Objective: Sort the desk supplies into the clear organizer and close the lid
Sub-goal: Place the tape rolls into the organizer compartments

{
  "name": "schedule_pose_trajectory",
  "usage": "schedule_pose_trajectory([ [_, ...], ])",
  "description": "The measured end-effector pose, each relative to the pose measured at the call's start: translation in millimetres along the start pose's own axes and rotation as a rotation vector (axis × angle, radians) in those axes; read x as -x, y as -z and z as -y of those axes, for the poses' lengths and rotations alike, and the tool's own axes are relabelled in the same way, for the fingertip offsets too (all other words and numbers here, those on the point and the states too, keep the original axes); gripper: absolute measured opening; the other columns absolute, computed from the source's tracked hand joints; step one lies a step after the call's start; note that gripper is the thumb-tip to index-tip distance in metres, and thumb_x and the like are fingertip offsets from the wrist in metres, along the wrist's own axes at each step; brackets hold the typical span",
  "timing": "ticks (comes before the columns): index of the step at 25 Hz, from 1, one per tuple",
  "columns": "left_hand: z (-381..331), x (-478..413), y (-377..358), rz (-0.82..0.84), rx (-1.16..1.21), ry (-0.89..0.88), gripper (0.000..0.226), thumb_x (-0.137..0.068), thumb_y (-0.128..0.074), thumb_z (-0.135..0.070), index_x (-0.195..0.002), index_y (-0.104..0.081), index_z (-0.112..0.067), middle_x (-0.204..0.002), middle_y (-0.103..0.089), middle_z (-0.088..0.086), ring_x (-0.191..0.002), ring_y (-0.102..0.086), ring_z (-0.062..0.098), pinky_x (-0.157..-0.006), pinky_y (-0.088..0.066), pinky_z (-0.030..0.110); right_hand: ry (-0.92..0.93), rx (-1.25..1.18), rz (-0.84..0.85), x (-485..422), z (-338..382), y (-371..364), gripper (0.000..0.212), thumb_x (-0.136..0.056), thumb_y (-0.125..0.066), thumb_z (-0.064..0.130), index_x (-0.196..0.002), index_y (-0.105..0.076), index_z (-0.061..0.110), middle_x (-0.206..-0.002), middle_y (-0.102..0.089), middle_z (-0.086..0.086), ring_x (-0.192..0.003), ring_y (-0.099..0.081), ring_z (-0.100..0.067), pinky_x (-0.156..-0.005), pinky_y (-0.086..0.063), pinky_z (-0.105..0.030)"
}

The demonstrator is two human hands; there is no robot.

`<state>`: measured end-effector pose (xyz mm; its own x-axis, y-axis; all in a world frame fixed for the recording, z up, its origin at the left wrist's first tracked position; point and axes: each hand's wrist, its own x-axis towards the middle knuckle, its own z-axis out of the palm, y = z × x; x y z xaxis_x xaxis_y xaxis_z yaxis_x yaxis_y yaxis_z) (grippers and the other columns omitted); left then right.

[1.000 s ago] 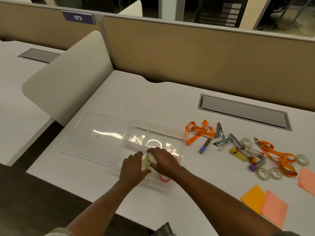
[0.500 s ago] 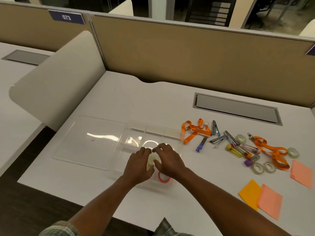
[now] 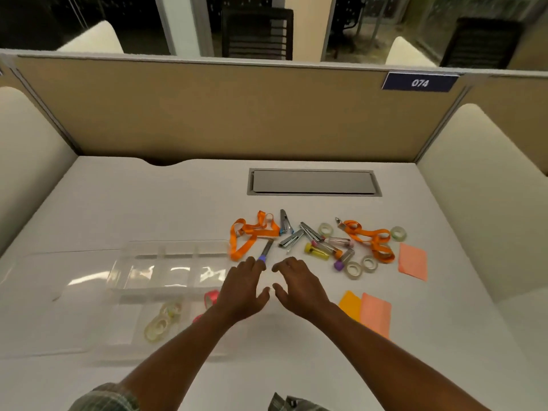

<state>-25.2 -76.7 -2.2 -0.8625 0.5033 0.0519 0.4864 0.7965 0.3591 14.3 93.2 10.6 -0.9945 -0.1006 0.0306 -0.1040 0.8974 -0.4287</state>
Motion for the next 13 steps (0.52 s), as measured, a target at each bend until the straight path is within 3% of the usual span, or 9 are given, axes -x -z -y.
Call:
schedule_pose_trajectory([
  [5, -84, -46, -37, 0.041, 0.055, -0.108, 0.044, -0.082, -0.062, -0.047, -0.118, -0.053, -0.022, -0.115, -0.059, -0.002, -0.094, -0.057, 0.014, -0.077, -0.047, 0.024, -0.137, 0.025, -0.046, 38, -93, 35, 0.037, -0.089, -0.061, 0.035, -0.124, -0.056, 0.023, -0.127, -0.056, 0.001, -0.119, -0.052, -0.021, -0.082, -0.050, -0.035],
  [9, -134, -75, -67, 0.079, 0.044, -0.224, 0.041, -0.082, -0.059, -0.047, -0.113, -0.056, -0.021, -0.107, -0.060, 0.000, -0.090, -0.058, 0.019, -0.072, -0.048, 0.031, -0.237, 0.043, -0.063, 61, -151, 54, 0.040, -0.089, -0.061, 0.036, -0.125, -0.057, 0.021, -0.128, -0.058, -0.001, -0.117, -0.053, -0.022, -0.084, -0.051, -0.036],
  [13, -174, -100, -88, 0.180, -0.034, -0.255, 0.044, -0.082, -0.059, -0.042, -0.119, -0.055, -0.018, -0.124, -0.056, 0.006, -0.108, -0.056, 0.027, -0.082, -0.048, 0.039, -0.333, 0.063, -0.078, 73, -201, 69, 0.040, -0.088, -0.062, 0.035, -0.125, -0.057, 0.020, -0.127, -0.058, -0.001, -0.116, -0.054, -0.025, -0.082, -0.052, -0.038],
])
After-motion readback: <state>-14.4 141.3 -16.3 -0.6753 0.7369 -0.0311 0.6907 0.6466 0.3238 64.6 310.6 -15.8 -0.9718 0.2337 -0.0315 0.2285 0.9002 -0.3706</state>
